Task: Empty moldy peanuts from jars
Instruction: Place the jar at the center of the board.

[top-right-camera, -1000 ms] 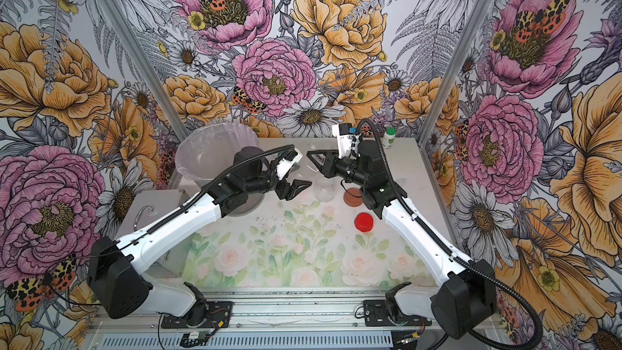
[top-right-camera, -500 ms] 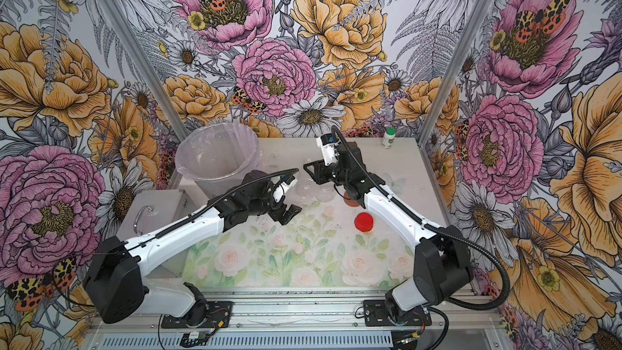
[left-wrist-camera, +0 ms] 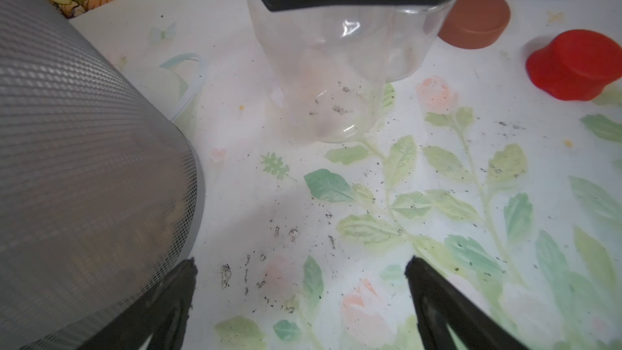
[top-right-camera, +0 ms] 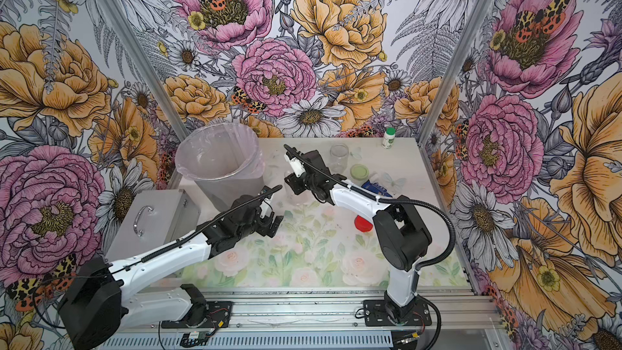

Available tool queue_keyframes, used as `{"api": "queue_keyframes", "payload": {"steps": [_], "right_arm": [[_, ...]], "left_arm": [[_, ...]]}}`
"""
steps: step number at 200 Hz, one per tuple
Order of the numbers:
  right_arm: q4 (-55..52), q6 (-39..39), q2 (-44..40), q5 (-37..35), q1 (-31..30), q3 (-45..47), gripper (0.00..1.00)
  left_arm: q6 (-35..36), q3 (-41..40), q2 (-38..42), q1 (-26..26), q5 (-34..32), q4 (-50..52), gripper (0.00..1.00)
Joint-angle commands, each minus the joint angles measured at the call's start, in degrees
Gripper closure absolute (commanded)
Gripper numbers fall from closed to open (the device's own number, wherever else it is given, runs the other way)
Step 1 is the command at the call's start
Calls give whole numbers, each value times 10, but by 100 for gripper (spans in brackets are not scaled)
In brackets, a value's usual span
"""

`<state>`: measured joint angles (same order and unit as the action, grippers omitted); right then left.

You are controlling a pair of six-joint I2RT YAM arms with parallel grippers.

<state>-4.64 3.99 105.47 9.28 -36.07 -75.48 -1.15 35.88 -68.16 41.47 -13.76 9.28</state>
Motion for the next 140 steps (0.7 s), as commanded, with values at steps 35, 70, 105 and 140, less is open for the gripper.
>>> {"api": "queue_keyframes", "payload": {"steps": [35, 70, 105, 140], "right_arm": [[143, -31, 51, -62, -2, 15, 80], [180, -26, 77, -75, -1, 22, 78], [183, -23, 88, -71, -1, 24, 73], [172, -21, 81, -64, 0, 34, 57]], "left_arm": [[-5, -22, 10, 5, -123, -112, 1], [13, -36, 2, 6, -161, -152, 1], [6, -37, -10, 5, -154, -168, 1], [-2, -36, -9, 6, -149, -180, 1]]}}
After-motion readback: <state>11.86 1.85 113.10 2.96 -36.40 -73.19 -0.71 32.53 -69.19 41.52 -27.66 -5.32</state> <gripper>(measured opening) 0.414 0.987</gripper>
